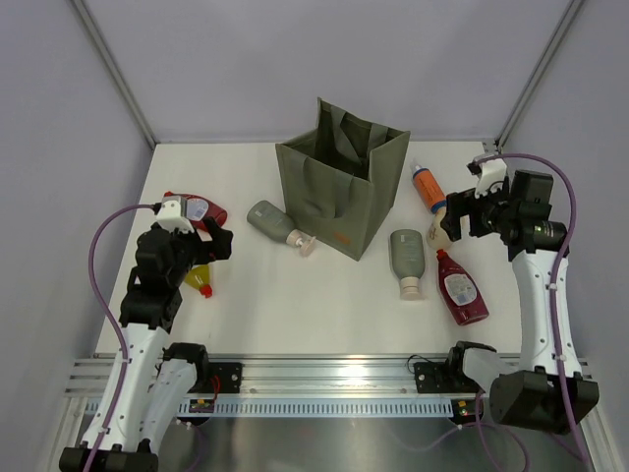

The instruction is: Place the personal care products into the canvas bag

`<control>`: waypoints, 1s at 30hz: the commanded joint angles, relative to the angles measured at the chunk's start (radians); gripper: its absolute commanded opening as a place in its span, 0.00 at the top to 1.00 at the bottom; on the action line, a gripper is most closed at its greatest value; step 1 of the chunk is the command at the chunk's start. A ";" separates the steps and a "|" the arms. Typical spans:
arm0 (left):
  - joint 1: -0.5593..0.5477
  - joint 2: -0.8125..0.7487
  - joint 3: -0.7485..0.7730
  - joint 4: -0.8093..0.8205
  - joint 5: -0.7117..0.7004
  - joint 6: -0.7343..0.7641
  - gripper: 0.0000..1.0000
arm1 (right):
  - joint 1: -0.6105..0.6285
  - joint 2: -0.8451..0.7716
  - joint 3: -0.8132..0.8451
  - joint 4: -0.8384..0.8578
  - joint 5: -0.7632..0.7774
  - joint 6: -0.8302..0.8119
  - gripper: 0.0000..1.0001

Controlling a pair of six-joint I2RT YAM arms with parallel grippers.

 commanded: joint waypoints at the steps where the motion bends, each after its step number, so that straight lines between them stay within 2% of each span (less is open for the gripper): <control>1: -0.007 -0.018 0.007 0.041 -0.021 0.021 0.01 | -0.060 0.027 0.051 -0.046 -0.163 0.037 0.01; 6: -0.009 -0.018 0.009 0.044 -0.015 0.023 0.01 | -0.150 0.053 -0.037 0.038 -0.196 0.059 0.00; 11: -0.013 -0.018 0.007 0.047 -0.007 0.023 0.01 | -0.151 0.111 -0.147 0.216 -0.194 0.073 0.01; 16: -0.018 -0.014 0.006 0.047 -0.007 0.023 0.01 | -0.151 0.228 -0.175 0.385 -0.059 0.263 0.00; 20: -0.019 -0.007 0.006 0.049 -0.006 0.025 0.01 | -0.109 0.236 -0.249 0.558 0.049 0.329 0.01; 22: -0.021 -0.001 0.006 0.047 -0.007 0.025 0.01 | -0.088 0.265 -0.256 0.582 0.140 0.334 0.00; 30: -0.026 0.021 0.006 0.049 0.003 0.025 0.01 | -0.040 0.360 -0.264 0.652 0.134 0.349 0.00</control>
